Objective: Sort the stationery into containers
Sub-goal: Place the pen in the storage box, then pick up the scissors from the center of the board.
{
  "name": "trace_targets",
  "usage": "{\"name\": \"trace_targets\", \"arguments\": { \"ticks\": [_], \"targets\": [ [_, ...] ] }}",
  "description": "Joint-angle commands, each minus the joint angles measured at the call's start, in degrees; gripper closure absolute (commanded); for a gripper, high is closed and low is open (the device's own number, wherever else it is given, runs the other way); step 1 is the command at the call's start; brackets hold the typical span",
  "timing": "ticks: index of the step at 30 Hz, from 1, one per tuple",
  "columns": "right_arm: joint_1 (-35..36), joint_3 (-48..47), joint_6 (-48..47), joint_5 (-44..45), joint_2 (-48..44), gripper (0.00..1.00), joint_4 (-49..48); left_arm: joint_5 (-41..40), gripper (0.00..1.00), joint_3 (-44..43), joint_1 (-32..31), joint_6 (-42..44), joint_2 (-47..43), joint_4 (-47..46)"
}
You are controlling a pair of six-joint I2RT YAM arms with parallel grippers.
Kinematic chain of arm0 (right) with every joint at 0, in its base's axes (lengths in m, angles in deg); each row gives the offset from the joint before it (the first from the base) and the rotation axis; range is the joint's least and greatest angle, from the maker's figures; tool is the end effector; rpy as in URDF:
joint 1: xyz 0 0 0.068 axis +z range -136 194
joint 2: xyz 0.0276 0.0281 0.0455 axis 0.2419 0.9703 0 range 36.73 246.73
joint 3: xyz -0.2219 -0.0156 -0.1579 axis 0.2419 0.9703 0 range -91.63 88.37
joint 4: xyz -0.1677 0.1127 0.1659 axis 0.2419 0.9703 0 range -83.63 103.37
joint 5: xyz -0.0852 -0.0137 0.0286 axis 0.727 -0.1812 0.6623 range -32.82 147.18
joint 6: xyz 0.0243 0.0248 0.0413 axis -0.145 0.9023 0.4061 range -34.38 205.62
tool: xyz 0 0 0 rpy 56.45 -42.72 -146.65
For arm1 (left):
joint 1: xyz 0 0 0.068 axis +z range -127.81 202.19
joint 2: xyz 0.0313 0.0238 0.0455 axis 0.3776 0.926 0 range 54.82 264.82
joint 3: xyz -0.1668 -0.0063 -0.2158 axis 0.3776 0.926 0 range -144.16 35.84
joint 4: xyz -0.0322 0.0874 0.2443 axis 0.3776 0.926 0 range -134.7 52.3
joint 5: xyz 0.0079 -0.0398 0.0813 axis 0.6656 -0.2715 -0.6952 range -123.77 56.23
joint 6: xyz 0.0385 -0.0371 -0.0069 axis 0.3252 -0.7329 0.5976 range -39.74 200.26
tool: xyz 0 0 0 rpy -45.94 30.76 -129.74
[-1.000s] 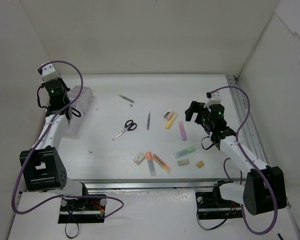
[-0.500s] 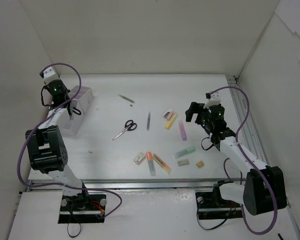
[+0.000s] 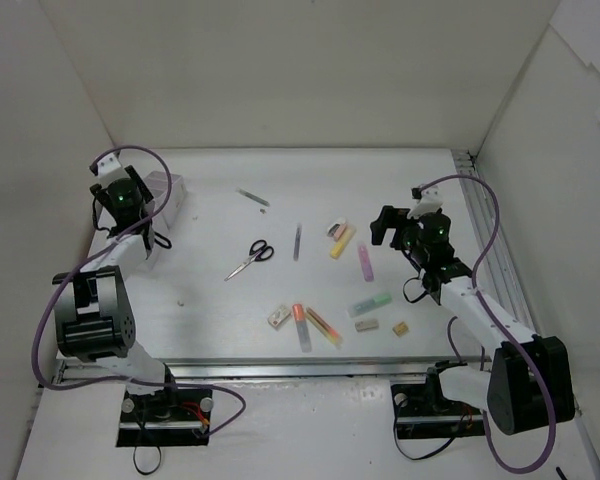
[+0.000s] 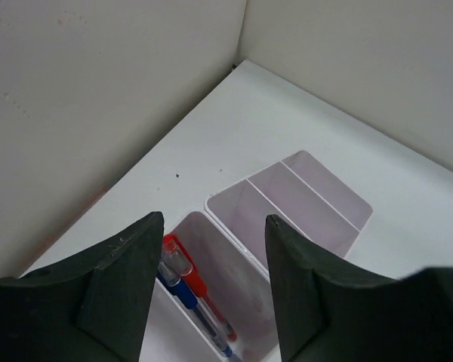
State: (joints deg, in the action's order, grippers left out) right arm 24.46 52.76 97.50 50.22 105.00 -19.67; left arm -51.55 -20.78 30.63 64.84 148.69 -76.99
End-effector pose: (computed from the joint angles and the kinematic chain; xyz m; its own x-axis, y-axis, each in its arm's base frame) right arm 0.2642 0.0532 0.2644 -0.1723 0.1760 -0.9692 -0.2689 0.9381 0.2182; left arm 0.3709 0.0660 0.2670 0.0347 -0.2508 -0.9674 -0.4477 0.8616 -0.2394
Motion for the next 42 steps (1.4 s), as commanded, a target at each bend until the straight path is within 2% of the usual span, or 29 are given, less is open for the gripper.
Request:
{"name": "trace_targets", "arguments": {
  "ticks": [1, 2, 3, 5, 6, 7, 11, 13, 15, 20, 26, 30, 36, 37, 41, 42],
  "targets": [
    [-0.4, 0.0, 0.0, -1.0, -3.2, 0.02, -5.1, 2.5, 0.45, -0.4, -0.8, 0.0, -7.5, -4.2],
    [-0.5, 0.2, 0.2, -1.3, -3.6, 0.02, -5.2, 2.5, 0.35, 0.1, -1.3, 1.0, -8.3, -4.0],
    [-0.4, 0.4, 0.2, -1.3, -4.2, 0.02, -5.3, 1.9, 0.19, 0.9, -1.9, 1.3, -9.7, -3.6],
    [-0.5, 0.7, 0.3, -1.6, -4.9, 0.02, -5.4, 2.4, 0.11, 1.4, -3.4, 3.2, -13.3, -1.9],
    [-0.5, 0.8, 0.5, -1.6, -5.3, 0.02, -5.5, 4.0, 0.02, 1.3, -4.0, 3.9, -15.8, 0.4],
    [-0.4, 0.9, 0.8, -2.3, -5.4, 0.02, -5.4, 5.1, 0.00, 1.0, -5.5, 5.0, -16.9, 2.2],
    [-0.4, 0.3, 3.3, -4.9, -3.9, 0.02, -4.8, 17.0, 0.00, -7.0, -10.1, 9.6, -19.2, 18.0],
    [-0.5, -0.5, 4.7, -6.1, -1.4, 0.02, -3.9, 24.0, 0.01, -12.3, -13.4, 10.3, -16.6, 29.1],
    [-0.4, -1.6, 5.4, -8.2, 0.6, 0.02, -3.1, 27.2, 0.01, -14.4, -16.2, 10.3, -12.9, 37.9],
    [-0.5, -2.3, 6.3, -8.7, 2.0, 0.02, -1.8, 22.1, 0.01, -16.1, -24.5, 14.1, -3.3, 43.6],
    [-0.5, -2.5, 6.1, -9.5, 2.2, 0.02, 0.1, 23.1, 0.01, -22.0, -26.6, 15.4, 6.2, 48.5],
    [-0.5, -2.5, 5.5, -9.2, 2.0, 0.02, 0.7, 25.0, 0.05, -25.1, -28.6, 21.2, 11.8, 52.3],
    [-0.4, -2.6, 4.8, -9.1, 2.0, 0.02, 1.2, 18.7, 0.20, -32.1, -30.6, 21.4, 20.6, 57.9],
    [-0.6, -2.6, 4.7, -9.1, 1.9, 0.02, 1.4, 18.7, 0.26, -32.9, -30.6, 21.1, 21.9, 59.1],
    [-0.6, -2.5, 4.2, -8.1, 1.2, 0.02, 2.0, 18.0, 0.40, -33.7, -31.2, 22.2, 23.1, 60.4],
    [-0.4, -2.5, 4.0, -8.0, 1.1, 0.02, 2.1, 15.5, 0.44, -33.8, -31.2, 22.3, 23.2, 61.0]
  ]
}}
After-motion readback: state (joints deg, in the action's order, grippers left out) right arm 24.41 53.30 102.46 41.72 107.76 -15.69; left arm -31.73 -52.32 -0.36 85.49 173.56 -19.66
